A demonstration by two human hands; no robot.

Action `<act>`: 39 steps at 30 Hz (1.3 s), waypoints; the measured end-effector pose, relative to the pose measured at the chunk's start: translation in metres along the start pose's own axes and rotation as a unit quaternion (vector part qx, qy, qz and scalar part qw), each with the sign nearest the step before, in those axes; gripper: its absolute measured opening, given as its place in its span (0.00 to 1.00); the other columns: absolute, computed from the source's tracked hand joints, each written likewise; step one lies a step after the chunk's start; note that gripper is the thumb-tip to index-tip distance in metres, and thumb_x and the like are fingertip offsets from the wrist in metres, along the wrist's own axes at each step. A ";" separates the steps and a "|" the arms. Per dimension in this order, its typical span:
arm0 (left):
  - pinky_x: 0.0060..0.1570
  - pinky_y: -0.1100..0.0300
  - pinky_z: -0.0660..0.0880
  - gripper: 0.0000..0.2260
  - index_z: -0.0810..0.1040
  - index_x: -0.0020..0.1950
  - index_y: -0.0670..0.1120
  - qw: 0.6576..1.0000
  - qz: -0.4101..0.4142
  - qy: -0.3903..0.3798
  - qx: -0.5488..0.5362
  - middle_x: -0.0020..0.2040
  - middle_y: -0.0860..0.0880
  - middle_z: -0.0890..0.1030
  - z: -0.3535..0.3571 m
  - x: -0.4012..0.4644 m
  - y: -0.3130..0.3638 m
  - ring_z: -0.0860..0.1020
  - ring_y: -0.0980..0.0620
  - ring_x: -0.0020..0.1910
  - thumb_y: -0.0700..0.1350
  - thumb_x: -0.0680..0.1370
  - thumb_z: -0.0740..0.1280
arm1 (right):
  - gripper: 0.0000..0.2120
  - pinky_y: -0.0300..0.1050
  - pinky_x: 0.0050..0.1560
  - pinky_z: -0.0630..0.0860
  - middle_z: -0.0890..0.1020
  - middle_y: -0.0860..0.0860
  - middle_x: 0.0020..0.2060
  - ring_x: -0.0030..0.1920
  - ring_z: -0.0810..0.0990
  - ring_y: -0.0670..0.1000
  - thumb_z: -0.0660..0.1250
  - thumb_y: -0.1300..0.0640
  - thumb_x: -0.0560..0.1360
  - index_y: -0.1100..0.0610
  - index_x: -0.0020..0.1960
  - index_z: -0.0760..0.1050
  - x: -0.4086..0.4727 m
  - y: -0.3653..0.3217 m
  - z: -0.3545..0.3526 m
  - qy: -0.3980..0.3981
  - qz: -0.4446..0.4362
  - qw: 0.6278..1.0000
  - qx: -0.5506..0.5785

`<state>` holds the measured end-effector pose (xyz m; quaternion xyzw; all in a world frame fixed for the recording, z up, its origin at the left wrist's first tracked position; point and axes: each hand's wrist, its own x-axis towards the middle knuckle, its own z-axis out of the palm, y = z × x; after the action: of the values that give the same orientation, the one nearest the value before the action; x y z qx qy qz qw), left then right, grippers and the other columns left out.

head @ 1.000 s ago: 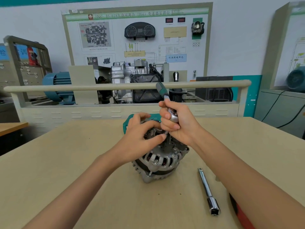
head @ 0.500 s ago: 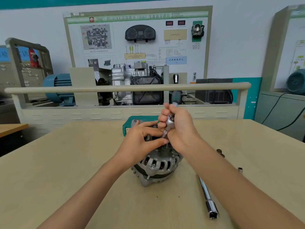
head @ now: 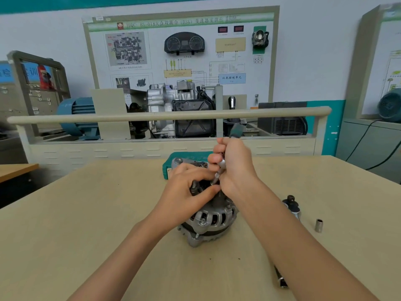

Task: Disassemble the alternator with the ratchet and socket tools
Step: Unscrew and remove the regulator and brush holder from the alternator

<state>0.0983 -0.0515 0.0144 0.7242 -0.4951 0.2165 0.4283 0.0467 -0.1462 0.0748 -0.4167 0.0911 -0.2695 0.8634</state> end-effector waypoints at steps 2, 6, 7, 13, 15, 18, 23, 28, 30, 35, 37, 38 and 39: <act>0.57 0.59 0.66 0.04 0.83 0.45 0.50 1.000 0.007 0.002 -0.009 0.44 0.68 0.77 -0.001 0.000 0.001 0.70 0.61 0.52 0.47 0.72 0.71 | 0.12 0.30 0.16 0.54 0.66 0.44 0.16 0.14 0.61 0.42 0.53 0.58 0.81 0.56 0.39 0.66 0.002 -0.004 0.000 -0.041 0.021 0.997 -0.062; 0.55 0.69 0.63 0.05 0.79 0.43 0.57 0.999 0.025 -0.012 -0.034 0.43 0.66 0.78 -0.004 -0.003 0.001 0.70 0.67 0.51 0.46 0.73 0.67 | 0.15 0.32 0.14 0.53 0.64 0.43 0.17 0.14 0.59 0.41 0.55 0.52 0.81 0.54 0.37 0.63 0.007 -0.014 0.003 -0.170 0.095 0.961 -0.196; 0.56 0.68 0.63 0.06 0.80 0.44 0.57 0.999 0.010 -0.018 -0.047 0.45 0.66 0.78 -0.005 -0.003 -0.001 0.69 0.66 0.52 0.45 0.74 0.68 | 0.16 0.32 0.14 0.52 0.63 0.43 0.17 0.14 0.59 0.41 0.56 0.51 0.81 0.55 0.36 0.63 0.008 -0.016 0.004 -0.202 0.115 0.947 -0.223; 0.62 0.69 0.65 0.11 0.81 0.49 0.60 0.990 -0.014 -0.019 -0.138 0.55 0.66 0.79 -0.008 -0.004 -0.005 0.69 0.68 0.62 0.44 0.71 0.71 | 0.19 0.33 0.18 0.46 0.61 0.43 0.15 0.12 0.58 0.40 0.53 0.49 0.81 0.56 0.35 0.63 0.011 -0.022 0.009 -0.378 0.213 0.849 -0.301; 0.63 0.69 0.64 0.12 0.82 0.49 0.63 0.990 -0.029 -0.007 -0.136 0.56 0.66 0.78 -0.007 -0.007 -0.007 0.69 0.65 0.63 0.46 0.71 0.72 | 0.18 0.34 0.18 0.46 0.62 0.43 0.15 0.13 0.58 0.40 0.54 0.49 0.81 0.56 0.35 0.64 0.008 -0.020 0.009 -0.384 0.223 0.850 -0.285; 0.62 0.67 0.65 0.11 0.81 0.46 0.66 0.989 -0.044 0.011 -0.140 0.53 0.68 0.78 -0.005 -0.012 -0.008 0.70 0.61 0.62 0.51 0.68 0.71 | 0.17 0.32 0.15 0.51 0.62 0.43 0.16 0.13 0.58 0.40 0.55 0.50 0.81 0.56 0.36 0.65 0.001 -0.015 0.008 -0.365 0.190 0.876 -0.252; 0.59 0.64 0.70 0.09 0.83 0.45 0.55 0.988 -0.042 0.036 -0.142 0.48 0.57 0.82 -0.003 -0.018 -0.008 0.73 0.58 0.57 0.51 0.66 0.70 | 0.15 0.32 0.19 0.62 0.67 0.45 0.20 0.16 0.64 0.43 0.55 0.51 0.82 0.56 0.38 0.67 -0.016 0.007 0.005 -0.140 -0.011 0.980 -0.141; 0.54 0.66 0.68 0.12 0.84 0.45 0.48 0.989 -0.037 0.042 -0.137 0.43 0.56 0.83 -0.002 -0.021 -0.009 0.72 0.57 0.53 0.53 0.67 0.68 | 0.15 0.33 0.22 0.71 0.69 0.50 0.27 0.18 0.73 0.44 0.49 0.56 0.83 0.57 0.39 0.62 -0.025 0.024 0.002 0.031 -0.078 0.988 0.132; 0.54 0.65 0.67 0.06 0.81 0.43 0.54 0.990 -0.031 0.048 -0.126 0.42 0.61 0.81 -0.002 -0.021 -0.009 0.71 0.57 0.53 0.53 0.69 0.69 | 0.14 0.35 0.23 0.70 0.68 0.49 0.25 0.18 0.71 0.46 0.49 0.58 0.83 0.57 0.39 0.62 -0.023 0.021 0.003 0.018 -0.057 0.990 0.126; 0.59 0.62 0.64 0.06 0.80 0.47 0.55 0.996 -0.028 0.066 -0.059 0.49 0.65 0.77 0.001 -0.022 -0.008 0.69 0.61 0.55 0.50 0.70 0.68 | 0.13 0.33 0.21 0.60 0.67 0.45 0.18 0.16 0.64 0.45 0.51 0.57 0.82 0.55 0.39 0.63 -0.018 0.016 0.006 -0.071 -0.008 0.997 0.001; 0.61 0.58 0.64 0.06 0.81 0.47 0.54 0.997 -0.028 0.053 -0.056 0.50 0.65 0.77 -0.001 -0.023 -0.008 0.69 0.60 0.57 0.50 0.72 0.67 | 0.13 0.32 0.19 0.57 0.66 0.44 0.17 0.15 0.62 0.44 0.53 0.56 0.81 0.55 0.38 0.63 -0.014 0.010 0.008 -0.127 0.034 0.988 -0.082; 0.62 0.56 0.64 0.06 0.81 0.46 0.54 0.997 -0.029 0.047 -0.061 0.49 0.65 0.77 -0.002 -0.024 -0.009 0.69 0.59 0.56 0.49 0.72 0.67 | 0.14 0.32 0.18 0.56 0.65 0.44 0.17 0.14 0.61 0.43 0.53 0.55 0.81 0.54 0.37 0.62 -0.013 0.006 0.009 -0.160 0.058 0.978 -0.123; 0.62 0.54 0.65 0.05 0.81 0.46 0.55 0.996 -0.030 0.042 -0.066 0.48 0.65 0.77 -0.004 -0.025 -0.008 0.69 0.59 0.56 0.49 0.72 0.66 | 0.14 0.32 0.17 0.56 0.65 0.44 0.17 0.14 0.60 0.43 0.54 0.54 0.81 0.53 0.36 0.62 -0.011 0.002 0.011 -0.193 0.084 0.964 -0.160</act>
<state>0.0959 -0.0336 -0.0054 0.6993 -0.4681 0.2002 0.5018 0.0423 -0.1318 0.0791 -0.5846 -0.0005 -0.0927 0.8060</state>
